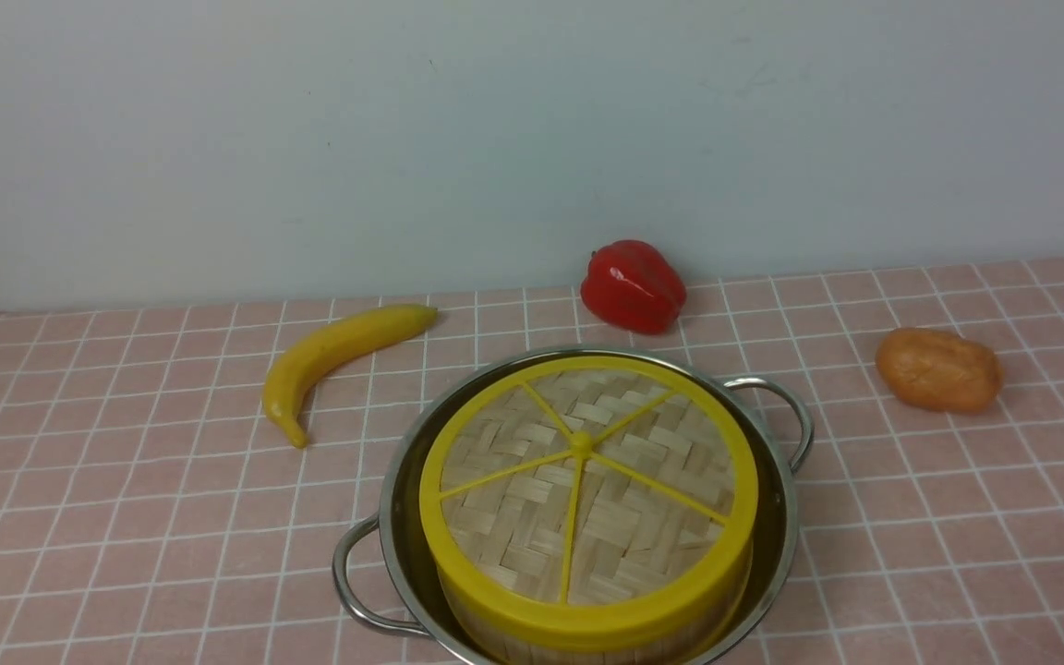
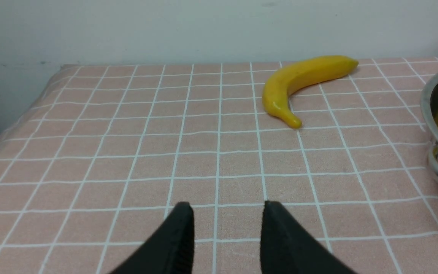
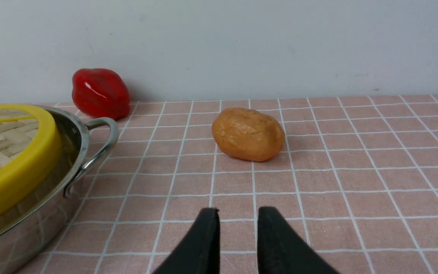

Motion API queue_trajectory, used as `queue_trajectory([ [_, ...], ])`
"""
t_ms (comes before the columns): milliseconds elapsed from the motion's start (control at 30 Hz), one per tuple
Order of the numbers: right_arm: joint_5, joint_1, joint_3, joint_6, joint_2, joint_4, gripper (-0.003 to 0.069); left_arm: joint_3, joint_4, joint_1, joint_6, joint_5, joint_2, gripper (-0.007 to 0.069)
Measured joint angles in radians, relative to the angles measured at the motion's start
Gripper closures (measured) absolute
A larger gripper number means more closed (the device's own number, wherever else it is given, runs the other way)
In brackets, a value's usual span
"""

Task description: Place the steamer in the pot on the pink tablecloth, and put the lid on the steamer.

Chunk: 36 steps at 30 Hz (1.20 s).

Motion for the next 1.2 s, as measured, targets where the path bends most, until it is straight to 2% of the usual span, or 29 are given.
queue_trajectory([
  [1200,0.0,0.0,0.0,0.002,0.0,0.002,0.0419,0.0,0.0,0.0,0.0,0.0,0.0,0.0382],
])
